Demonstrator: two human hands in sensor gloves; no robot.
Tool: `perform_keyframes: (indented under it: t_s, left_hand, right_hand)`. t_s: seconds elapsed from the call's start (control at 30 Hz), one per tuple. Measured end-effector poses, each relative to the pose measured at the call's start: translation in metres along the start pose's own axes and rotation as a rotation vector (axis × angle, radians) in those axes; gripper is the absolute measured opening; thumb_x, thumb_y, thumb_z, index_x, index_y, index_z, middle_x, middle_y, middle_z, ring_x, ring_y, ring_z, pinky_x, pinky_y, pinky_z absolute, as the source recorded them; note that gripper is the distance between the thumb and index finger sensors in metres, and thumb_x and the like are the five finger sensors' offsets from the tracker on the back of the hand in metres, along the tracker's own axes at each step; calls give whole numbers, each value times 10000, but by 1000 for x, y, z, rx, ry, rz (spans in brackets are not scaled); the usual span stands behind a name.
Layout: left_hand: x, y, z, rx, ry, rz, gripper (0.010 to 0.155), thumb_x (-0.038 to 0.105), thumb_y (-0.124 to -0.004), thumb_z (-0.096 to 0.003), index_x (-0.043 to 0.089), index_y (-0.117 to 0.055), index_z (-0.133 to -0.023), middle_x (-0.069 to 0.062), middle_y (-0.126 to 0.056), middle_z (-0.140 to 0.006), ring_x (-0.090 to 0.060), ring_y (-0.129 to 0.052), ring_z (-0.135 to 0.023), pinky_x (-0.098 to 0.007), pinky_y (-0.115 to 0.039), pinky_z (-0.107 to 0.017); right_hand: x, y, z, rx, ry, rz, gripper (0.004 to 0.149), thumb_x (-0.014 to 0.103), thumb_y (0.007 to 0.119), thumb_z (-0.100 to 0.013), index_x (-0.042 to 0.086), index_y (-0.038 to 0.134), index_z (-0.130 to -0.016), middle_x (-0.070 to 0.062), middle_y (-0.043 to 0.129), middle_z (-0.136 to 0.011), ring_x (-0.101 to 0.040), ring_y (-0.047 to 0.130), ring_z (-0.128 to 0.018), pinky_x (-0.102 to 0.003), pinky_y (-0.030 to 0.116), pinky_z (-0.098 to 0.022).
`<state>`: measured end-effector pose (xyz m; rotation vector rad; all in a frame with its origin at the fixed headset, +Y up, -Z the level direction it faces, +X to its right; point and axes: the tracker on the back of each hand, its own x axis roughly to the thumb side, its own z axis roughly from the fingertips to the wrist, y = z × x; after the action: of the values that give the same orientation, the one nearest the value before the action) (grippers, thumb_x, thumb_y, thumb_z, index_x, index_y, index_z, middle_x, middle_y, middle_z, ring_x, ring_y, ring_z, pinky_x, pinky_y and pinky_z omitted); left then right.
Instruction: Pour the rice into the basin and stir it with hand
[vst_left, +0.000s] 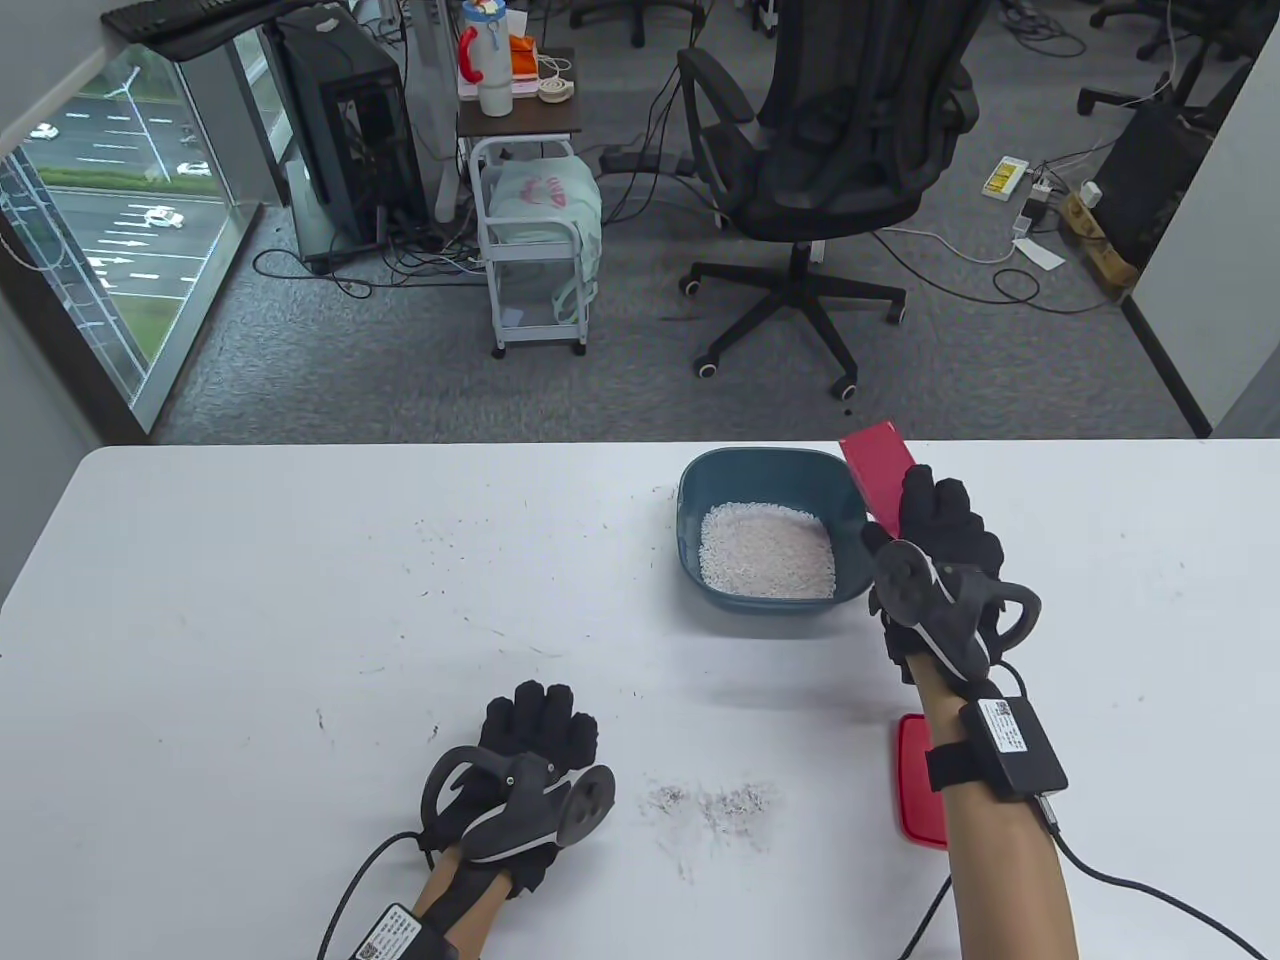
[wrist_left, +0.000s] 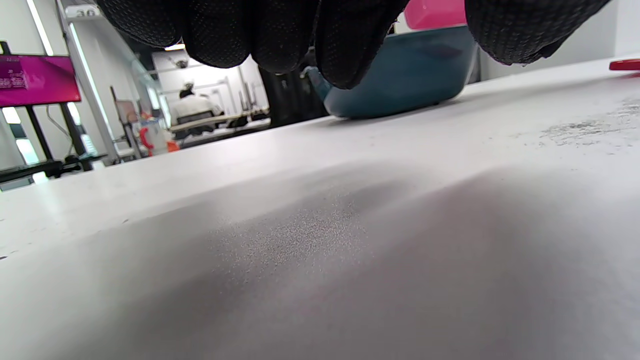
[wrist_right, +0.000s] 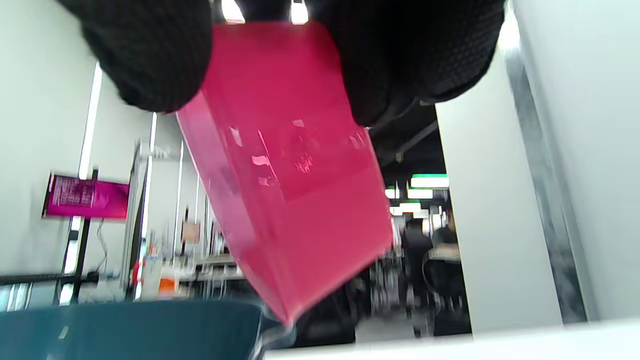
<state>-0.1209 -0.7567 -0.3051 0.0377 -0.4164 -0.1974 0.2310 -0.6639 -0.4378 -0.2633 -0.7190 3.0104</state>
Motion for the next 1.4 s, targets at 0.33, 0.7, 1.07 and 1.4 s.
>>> perform_keyframes:
  t_s: [0.33, 0.7, 1.07, 1.4]
  left_hand:
    - [1, 1, 1, -2, -5, -1, 801, 664, -745, -377, 201, -756, -1031, -205, -656, -1145, -537, -657, -1034, -700, -612, -719]
    - [2, 1, 1, -1, -8, 0, 799, 664, -745, -377, 203, -756, -1029, -203, -657, -1145, -536, -658, -1034, -699, -615, -719]
    - [2, -2, 0, -23, -4, 0, 798, 665, -744, -378, 205, -756, -1030, -200, -656, -1146, -534, -661, -1034, -698, -614, -720]
    - [-3, -5, -2, -43, 11, 7, 797, 664, -744, -377, 205, -758, -1029, -202, -659, -1145, -534, -662, -1033, -699, -615, -719]
  right_hand:
    - [-11, -14, 10, -77, -26, -38, 747, 485, 884, -272, 177, 717, -932, -229, 742, -870, -403, 987, -521, -553, 845, -405]
    - [-118, 15, 20, 195, 488, -909, 703, 415, 820, -358, 126, 632, -971, -301, 635, -904, -470, 927, -573, -597, 793, -431]
    - [-165, 70, 45, 521, 827, -945, 691, 388, 790, -380, 94, 604, -978, -354, 608, -881, -500, 930, -557, -606, 805, -402]
    - [-167, 54, 44, 548, 702, -606, 765, 431, 738, -399, 34, 484, -1003, -352, 537, -941, -513, 914, -597, -588, 802, -399]
